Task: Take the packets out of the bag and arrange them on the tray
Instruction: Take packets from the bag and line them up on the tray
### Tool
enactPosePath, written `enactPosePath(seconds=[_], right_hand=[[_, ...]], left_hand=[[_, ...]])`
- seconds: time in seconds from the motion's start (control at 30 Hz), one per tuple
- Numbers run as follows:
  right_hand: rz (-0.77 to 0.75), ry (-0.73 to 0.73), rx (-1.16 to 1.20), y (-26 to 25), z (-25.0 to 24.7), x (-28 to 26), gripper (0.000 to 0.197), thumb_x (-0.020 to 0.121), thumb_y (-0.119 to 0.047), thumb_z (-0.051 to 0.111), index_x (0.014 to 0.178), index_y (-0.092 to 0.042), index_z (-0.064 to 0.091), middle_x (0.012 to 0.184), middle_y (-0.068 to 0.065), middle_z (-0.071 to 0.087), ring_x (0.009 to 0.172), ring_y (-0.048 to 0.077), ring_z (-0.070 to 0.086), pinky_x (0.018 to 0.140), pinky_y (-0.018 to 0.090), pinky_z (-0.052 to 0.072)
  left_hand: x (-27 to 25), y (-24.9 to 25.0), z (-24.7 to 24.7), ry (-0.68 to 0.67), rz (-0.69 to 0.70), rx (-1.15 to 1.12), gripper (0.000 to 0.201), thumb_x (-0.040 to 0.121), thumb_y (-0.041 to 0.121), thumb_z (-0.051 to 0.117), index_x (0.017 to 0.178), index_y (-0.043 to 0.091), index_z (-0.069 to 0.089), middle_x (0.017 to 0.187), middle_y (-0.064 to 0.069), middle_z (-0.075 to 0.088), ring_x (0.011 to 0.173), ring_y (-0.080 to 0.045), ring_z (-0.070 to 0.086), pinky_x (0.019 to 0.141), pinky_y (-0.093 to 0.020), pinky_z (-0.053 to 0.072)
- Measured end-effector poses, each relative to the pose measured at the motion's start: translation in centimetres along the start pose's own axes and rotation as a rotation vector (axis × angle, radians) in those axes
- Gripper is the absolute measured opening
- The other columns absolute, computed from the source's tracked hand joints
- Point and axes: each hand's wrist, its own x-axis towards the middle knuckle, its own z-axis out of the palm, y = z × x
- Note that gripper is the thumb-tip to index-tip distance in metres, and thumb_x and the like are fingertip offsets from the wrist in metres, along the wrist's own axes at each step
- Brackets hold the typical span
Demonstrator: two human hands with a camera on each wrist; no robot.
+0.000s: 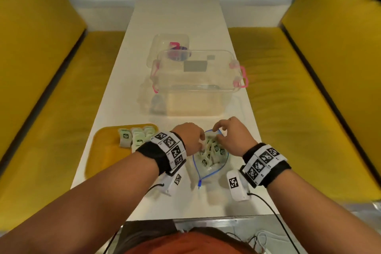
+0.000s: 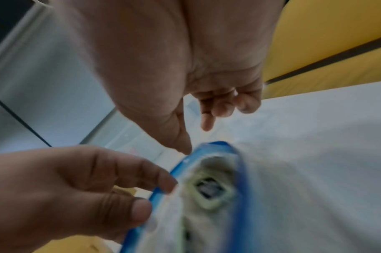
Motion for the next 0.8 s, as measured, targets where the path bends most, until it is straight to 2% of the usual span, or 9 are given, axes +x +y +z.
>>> enactPosePath(seconds=[0.1, 0.23, 0.3, 0.4, 0.5, 0.57, 0.63, 0.7, 0.8], right_hand=[[0.079, -0.133, -0.023, 2.0, 0.9, -1.3, 0.036, 0.089, -0.022, 0.063, 0.124, -0.029, 0.058, 0.126, 0.014, 0.042, 0.111, 0.034, 0.053, 0.098, 0.034, 0.044], [0.038, -0.252, 0.108, 2.9, 0.8, -2.1, 0.063, 0.085, -0.005, 0.062, 0.141, -0.021, 0.039, 0.134, 0.013, 0.052, 0.114, 0.029, 0.057, 0.089, 0.025, 0.045], [0.031, -0.204, 0.158, 3.1, 0.8, -1.9, 0.067, 0.082, -0.001, 0.062, 0.143, -0.021, 0.039, 0.135, 0.011, 0.054, 0.107, 0.026, 0.059, 0.085, 0.024, 0.044], [0.011, -0.115, 0.207, 3.5, 0.8, -1.6, 0.067, 0.080, 0.003, 0.061, 0.141, -0.021, 0.047, 0.138, 0.008, 0.053, 0.098, 0.016, 0.053, 0.091, 0.024, 0.043], [0.030, -0.169, 0.170, 4.0, 1.2, -1.6, 0.066, 0.080, 0.001, 0.062, 0.141, -0.022, 0.048, 0.139, 0.009, 0.052, 0.116, 0.024, 0.056, 0.100, 0.030, 0.045], [0.048, -0.207, 0.117, 4.6, 1.9, -1.8, 0.064, 0.083, -0.003, 0.064, 0.142, -0.022, 0.048, 0.138, 0.010, 0.051, 0.123, 0.027, 0.053, 0.102, 0.028, 0.041], [0.057, -0.210, 0.119, 5.0, 2.3, -2.0, 0.061, 0.086, -0.006, 0.063, 0.143, -0.022, 0.047, 0.136, 0.012, 0.050, 0.124, 0.028, 0.051, 0.100, 0.027, 0.039], [0.049, -0.193, 0.128, 5.1, 2.4, -2.0, 0.059, 0.088, -0.010, 0.064, 0.143, -0.022, 0.046, 0.135, 0.012, 0.048, 0.123, 0.028, 0.052, 0.098, 0.026, 0.039], [0.037, -0.135, 0.133, 5.5, 2.5, -2.0, 0.057, 0.086, -0.019, 0.069, 0.139, -0.024, 0.049, 0.134, 0.010, 0.046, 0.117, 0.026, 0.054, 0.098, 0.025, 0.040]], left_hand=[[1.3, 0.5, 1.9, 0.025, -0.051, -0.057, 0.041, 0.089, 0.026, 0.064, 0.129, 0.026, 0.053, 0.128, -0.006, 0.057, 0.114, -0.026, 0.055, 0.087, -0.031, 0.044], [2.0, 0.5, 2.9, 0.071, -0.079, -0.185, 0.046, 0.082, 0.015, 0.069, 0.123, 0.024, 0.053, 0.121, -0.008, 0.061, 0.107, -0.027, 0.059, 0.085, -0.033, 0.050], [2.2, 0.6, 2.5, 0.114, -0.072, -0.242, 0.048, 0.080, 0.010, 0.068, 0.124, 0.022, 0.055, 0.122, -0.008, 0.061, 0.109, -0.027, 0.058, 0.090, -0.035, 0.050], [2.5, 0.3, 2.1, 0.176, -0.094, -0.291, 0.047, 0.083, 0.010, 0.063, 0.130, 0.018, 0.057, 0.128, -0.006, 0.060, 0.117, -0.023, 0.055, 0.097, -0.028, 0.044], [2.4, -0.3, 2.9, 0.127, -0.130, -0.274, 0.043, 0.086, 0.010, 0.059, 0.129, 0.017, 0.059, 0.132, -0.007, 0.058, 0.121, -0.023, 0.054, 0.099, -0.027, 0.041], [2.3, -0.5, 3.7, 0.094, -0.151, -0.246, 0.045, 0.083, 0.010, 0.064, 0.127, 0.021, 0.061, 0.129, -0.006, 0.059, 0.118, -0.023, 0.055, 0.095, -0.026, 0.043], [2.0, -0.6, 4.0, 0.113, -0.176, -0.215, 0.043, 0.079, 0.014, 0.072, 0.119, 0.027, 0.065, 0.117, -0.005, 0.056, 0.107, -0.023, 0.058, 0.084, -0.025, 0.044], [1.8, -0.6, 3.8, 0.195, -0.202, -0.210, 0.031, 0.074, 0.019, 0.078, 0.101, 0.029, 0.068, 0.103, -0.002, 0.046, 0.094, -0.022, 0.057, 0.076, -0.026, 0.043], [1.2, -0.3, 3.3, 0.290, -0.151, -0.242, 0.016, 0.075, 0.020, 0.075, 0.080, 0.029, 0.064, 0.093, 0.002, 0.050, 0.090, -0.020, 0.057, 0.076, -0.028, 0.043]])
